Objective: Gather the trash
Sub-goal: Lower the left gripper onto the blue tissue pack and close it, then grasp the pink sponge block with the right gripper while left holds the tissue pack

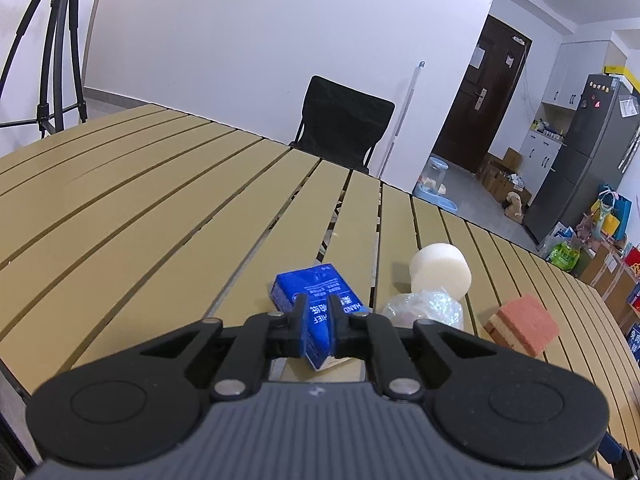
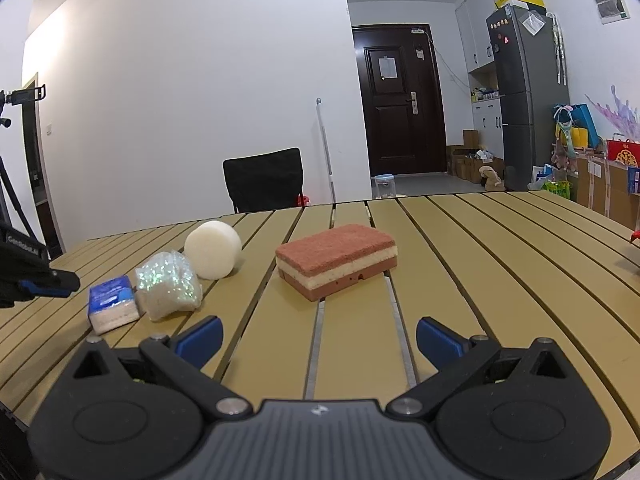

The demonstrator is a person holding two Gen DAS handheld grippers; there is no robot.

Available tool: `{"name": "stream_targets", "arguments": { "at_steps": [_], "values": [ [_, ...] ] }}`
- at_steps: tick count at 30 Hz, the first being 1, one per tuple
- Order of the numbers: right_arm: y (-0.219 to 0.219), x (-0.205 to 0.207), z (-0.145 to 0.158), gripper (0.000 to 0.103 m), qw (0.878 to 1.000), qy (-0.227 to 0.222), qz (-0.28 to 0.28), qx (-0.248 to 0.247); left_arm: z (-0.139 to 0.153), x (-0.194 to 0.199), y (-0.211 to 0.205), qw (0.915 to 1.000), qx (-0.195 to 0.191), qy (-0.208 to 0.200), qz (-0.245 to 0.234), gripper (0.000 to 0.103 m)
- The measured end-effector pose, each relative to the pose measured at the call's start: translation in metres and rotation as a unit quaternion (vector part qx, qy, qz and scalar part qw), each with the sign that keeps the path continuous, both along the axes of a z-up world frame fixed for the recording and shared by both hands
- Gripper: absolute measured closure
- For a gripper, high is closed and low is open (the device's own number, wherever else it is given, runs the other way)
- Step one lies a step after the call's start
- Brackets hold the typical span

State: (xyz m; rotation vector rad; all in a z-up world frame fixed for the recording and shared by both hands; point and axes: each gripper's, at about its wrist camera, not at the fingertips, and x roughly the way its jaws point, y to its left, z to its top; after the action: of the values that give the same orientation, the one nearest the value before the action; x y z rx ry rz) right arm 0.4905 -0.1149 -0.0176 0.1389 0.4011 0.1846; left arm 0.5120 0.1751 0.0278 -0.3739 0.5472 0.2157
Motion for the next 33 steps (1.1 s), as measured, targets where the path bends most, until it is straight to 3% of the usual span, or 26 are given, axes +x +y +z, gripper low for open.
{"name": "stream_targets", "arguments": {
  "at_steps": [2,4,5,6,11,18,22,24,26,33],
  "values": [
    [0.0,0.001,0.0,0.0,1.0,0.001,-0.001,0.0,-0.001,0.002,0.0,1.0,-0.002,0.003,-0.003,0.088],
    [0.0,0.001,0.0,0.0,1.0,0.001,-0.002,0.001,-0.004,0.004,-0.002,0.9999,0.0,0.01,-0.007,0.06],
    [0.0,0.001,0.0,0.0,1.0,0.001,-0.002,0.001,-0.006,0.005,-0.004,0.9999,0.004,0.013,-0.002,0.04],
    [0.0,0.001,0.0,0.0,1.0,0.001,-0.002,0.0,-0.008,0.006,-0.005,0.9998,0.011,0.015,0.005,0.033],
    [-0.003,-0.001,0.0,0.0,1.0,0.001,-0.005,-0.007,-0.021,0.022,-0.011,0.999,0.018,0.037,0.014,0.033],
    [-0.011,0.0,0.0,0.0,1.0,0.004,-0.013,-0.012,-0.025,0.044,-0.015,0.9984,0.013,0.043,0.034,0.022],
    [-0.011,0.003,0.002,0.0,1.0,0.009,-0.009,-0.017,-0.029,0.061,-0.025,0.9969,0.024,0.066,0.035,0.022],
    [-0.01,0.004,0.004,0.0,1.0,0.009,-0.006,-0.016,-0.03,0.065,-0.034,0.9941,0.058,0.079,0.048,0.027],
    [-0.01,0.006,0.008,0.0,1.0,0.01,-0.001,-0.014,-0.03,0.065,-0.038,0.9936,0.067,0.078,0.047,0.035],
    [0.001,0.033,0.029,0.0,0.999,0.037,0.01,-0.015,-0.029,0.053,-0.021,0.9973,0.039,0.058,0.021,0.04]
  ]
}}
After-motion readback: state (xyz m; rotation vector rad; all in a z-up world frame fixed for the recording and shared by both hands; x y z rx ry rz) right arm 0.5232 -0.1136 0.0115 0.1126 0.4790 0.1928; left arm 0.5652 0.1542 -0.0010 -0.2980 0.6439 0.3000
